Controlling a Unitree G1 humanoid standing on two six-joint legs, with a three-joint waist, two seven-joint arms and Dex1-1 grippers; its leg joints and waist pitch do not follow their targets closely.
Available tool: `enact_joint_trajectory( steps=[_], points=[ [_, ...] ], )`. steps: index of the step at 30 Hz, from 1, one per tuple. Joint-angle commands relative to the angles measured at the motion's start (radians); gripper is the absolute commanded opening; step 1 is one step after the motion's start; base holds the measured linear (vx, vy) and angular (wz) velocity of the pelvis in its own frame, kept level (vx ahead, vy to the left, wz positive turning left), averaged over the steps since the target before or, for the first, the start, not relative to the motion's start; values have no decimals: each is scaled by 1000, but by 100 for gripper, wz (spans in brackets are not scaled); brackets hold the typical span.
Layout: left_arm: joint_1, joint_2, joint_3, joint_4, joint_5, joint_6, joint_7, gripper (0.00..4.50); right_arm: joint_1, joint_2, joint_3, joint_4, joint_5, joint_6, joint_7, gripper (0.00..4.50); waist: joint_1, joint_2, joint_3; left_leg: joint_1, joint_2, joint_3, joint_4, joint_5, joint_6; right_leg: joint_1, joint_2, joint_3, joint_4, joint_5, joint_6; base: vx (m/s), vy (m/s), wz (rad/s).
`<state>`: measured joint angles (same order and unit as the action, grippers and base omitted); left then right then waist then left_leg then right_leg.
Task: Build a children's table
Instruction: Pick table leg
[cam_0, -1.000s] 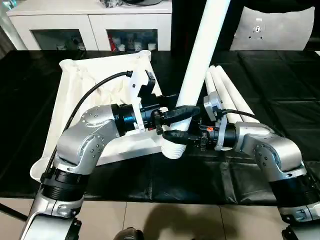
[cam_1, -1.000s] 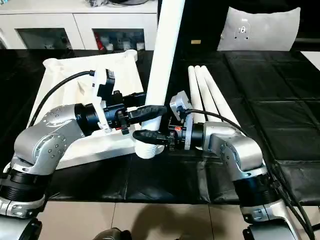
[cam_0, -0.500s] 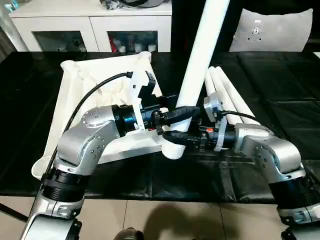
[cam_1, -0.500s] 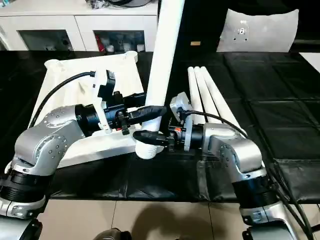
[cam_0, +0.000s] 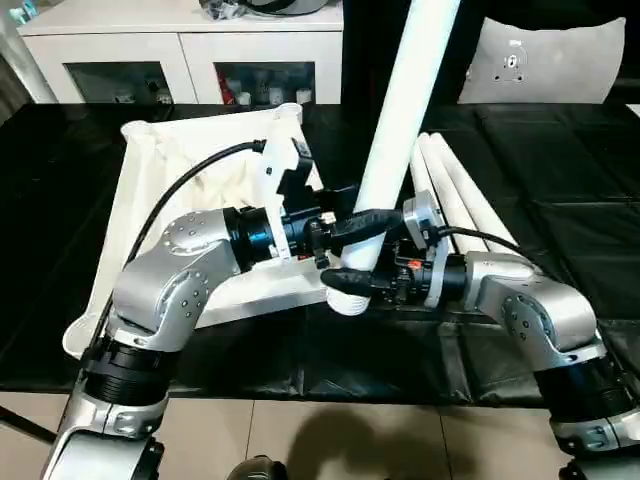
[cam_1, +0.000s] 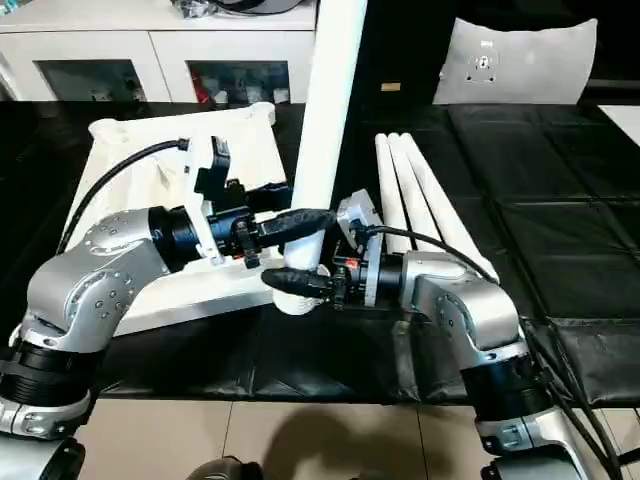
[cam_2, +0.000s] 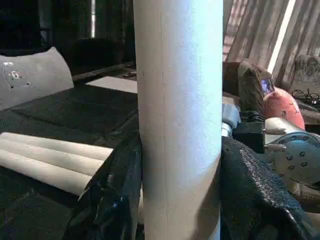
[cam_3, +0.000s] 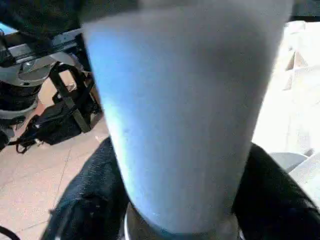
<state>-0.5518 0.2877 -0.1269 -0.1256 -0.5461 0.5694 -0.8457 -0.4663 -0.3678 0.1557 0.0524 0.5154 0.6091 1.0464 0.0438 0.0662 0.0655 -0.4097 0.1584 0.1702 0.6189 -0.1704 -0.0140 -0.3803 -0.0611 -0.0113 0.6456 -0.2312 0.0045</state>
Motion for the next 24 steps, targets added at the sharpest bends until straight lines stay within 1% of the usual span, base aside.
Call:
enact_joint_trajectory(
  steps=[1, 10, 18, 19, 20, 21, 24],
  points=[
    [-5, 8, -1, -20, 8, -5, 0, 189, -8, 0, -19, -15, 20, 10, 3, 276, 1, -15, -72, 31, 55, -19, -69, -158, 28, 35, -65, 27, -82, -99, -254, 0, 0, 0],
    [-9, 8, 1, -11, 11, -10, 1, 189, -11, 2, -34, -17, 34, 11, 10, 276, 0, -15, -71, 30, 55, -19, -70, -167, 23, 33, -66, 28, -84, -110, -250, 0, 0, 0],
    [-8, 6, 1, -15, 9, -9, 3, 189, -10, 3, -31, -21, 42, 17, 5, 276, -3, -15, -68, 30, 55, -20, -72, -178, 20, 32, -65, 28, -86, -130, -246, 0, 0, 0],
    [-8, 6, 1, -15, 9, -9, 3, 189, -10, 4, -31, -21, 43, 18, 5, 276, -3, -16, -68, 30, 54, -20, -72, -181, 19, 33, -66, 29, -87, -135, -245, 0, 0, 0],
    [-7, 6, 1, -15, 9, -9, 3, 189, -9, 4, -31, -20, 42, 19, 4, 276, -3, -14, -68, 30, 55, -20, -72, -181, 18, 32, -66, 29, -87, -137, -245, 0, 0, 0],
    [-6, 4, 0, -16, 9, -9, 4, 189, -8, 5, -31, -16, 39, 17, 3, 247, -3, -15, -68, 31, 55, -20, -72, -182, 17, 32, -66, 29, -87, -138, -244, 0, 0, 0],
    [-8, 1, 1, -15, 9, -10, 7, 189, -3, 6, -29, -16, 37, 15, 2, 235, -5, -15, -67, 31, 55, -20, -73, -189, 14, 31, -65, 29, -88, -142, -243, 0, 0, 0]
  ],
)
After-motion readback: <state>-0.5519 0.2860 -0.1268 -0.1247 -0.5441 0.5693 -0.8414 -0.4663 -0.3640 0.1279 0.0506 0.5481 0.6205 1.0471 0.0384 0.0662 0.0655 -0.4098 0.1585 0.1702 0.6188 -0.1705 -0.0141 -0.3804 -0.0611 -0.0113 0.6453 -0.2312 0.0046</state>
